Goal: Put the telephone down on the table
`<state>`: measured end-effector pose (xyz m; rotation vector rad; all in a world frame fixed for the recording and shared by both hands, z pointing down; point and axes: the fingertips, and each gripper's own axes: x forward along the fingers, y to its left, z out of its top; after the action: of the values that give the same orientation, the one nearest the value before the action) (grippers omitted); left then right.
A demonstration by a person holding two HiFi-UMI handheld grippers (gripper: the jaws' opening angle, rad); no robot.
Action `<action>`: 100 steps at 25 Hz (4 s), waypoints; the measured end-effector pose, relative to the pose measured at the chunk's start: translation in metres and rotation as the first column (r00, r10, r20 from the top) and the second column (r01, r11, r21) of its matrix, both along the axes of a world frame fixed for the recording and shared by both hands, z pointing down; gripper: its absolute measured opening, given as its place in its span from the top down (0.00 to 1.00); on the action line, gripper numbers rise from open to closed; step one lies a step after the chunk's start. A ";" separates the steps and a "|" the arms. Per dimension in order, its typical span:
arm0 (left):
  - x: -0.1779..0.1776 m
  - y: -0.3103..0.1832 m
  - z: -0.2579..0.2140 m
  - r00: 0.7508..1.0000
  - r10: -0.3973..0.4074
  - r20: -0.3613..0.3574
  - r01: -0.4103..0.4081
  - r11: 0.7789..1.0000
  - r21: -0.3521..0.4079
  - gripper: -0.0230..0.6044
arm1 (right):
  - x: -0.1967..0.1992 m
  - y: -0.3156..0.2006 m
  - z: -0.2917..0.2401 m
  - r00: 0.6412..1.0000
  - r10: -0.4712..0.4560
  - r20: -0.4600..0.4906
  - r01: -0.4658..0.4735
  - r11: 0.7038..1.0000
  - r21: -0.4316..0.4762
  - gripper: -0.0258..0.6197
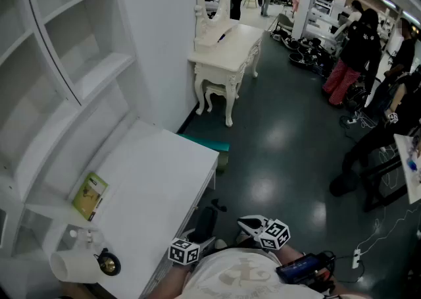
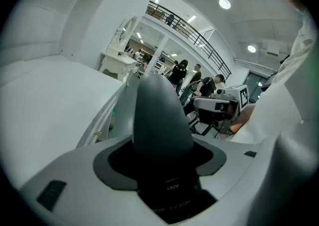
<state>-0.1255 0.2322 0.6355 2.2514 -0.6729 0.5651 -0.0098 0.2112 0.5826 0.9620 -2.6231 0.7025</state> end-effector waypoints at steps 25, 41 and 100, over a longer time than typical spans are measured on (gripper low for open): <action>-0.026 -0.004 -0.008 0.986 -0.165 -0.040 0.165 0.986 0.003 0.50 | -0.038 -0.034 0.001 0.992 -0.123 -0.003 0.122 0.992 -0.035 0.94; -0.007 -0.071 -0.018 0.970 -0.245 -0.004 0.245 0.970 0.011 0.50 | -0.027 -0.110 0.005 0.978 -0.201 0.061 0.204 0.978 -0.042 0.94; -0.032 -0.286 -0.009 0.935 -0.317 0.162 0.320 0.947 0.007 0.50 | 0.008 -0.301 -0.015 0.975 -0.170 0.143 0.174 0.985 -0.015 0.94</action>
<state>-0.1575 -0.0534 0.6267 2.0340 -1.0855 0.5904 -0.0016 -0.0896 0.5676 0.6891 -2.7686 0.7875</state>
